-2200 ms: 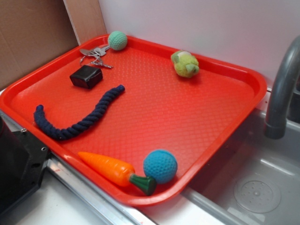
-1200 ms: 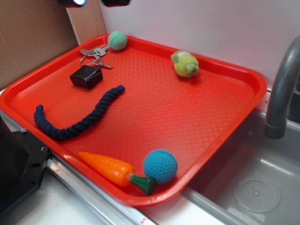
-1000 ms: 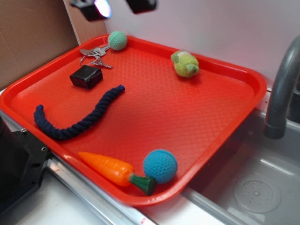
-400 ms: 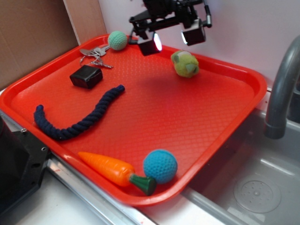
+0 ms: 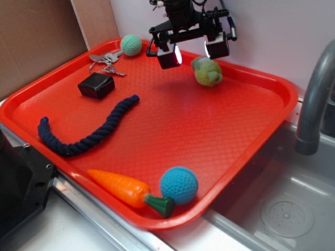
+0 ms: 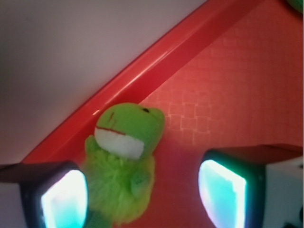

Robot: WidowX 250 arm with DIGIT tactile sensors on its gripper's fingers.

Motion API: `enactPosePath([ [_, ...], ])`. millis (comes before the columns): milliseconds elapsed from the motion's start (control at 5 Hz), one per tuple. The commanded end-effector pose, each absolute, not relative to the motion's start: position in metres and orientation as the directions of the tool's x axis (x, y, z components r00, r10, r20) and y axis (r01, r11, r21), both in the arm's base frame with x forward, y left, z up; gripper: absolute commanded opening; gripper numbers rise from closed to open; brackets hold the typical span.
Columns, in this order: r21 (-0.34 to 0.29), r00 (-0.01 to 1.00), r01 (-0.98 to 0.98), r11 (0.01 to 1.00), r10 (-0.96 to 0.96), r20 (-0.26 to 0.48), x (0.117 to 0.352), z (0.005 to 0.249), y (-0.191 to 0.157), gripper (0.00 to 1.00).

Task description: Grab the green animal.

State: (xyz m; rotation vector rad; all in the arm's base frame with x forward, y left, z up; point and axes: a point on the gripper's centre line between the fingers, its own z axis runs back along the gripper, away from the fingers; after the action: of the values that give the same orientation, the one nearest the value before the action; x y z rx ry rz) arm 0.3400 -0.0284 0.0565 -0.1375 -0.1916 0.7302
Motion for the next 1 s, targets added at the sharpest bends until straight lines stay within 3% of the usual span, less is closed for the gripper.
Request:
enactPosePath([
  [0,-0.246,0.699,-0.650,0.719,0.693,0.175,0.354,0.077,-0.020,1.00],
  [200,-0.268,0.714,-0.638,0.722,0.685,0.143,0.356,0.038,-0.034,1.00],
  [400,-0.253,0.729,-0.634,0.731,0.674,0.121,0.353,0.030,-0.047,1.00],
  [600,-0.227,0.714,-0.658,0.718,0.691,0.113,0.343,0.030,-0.049,0.00],
  [800,-0.181,0.756,-0.629,0.756,0.649,0.083,0.332,0.034,-0.045,0.00],
])
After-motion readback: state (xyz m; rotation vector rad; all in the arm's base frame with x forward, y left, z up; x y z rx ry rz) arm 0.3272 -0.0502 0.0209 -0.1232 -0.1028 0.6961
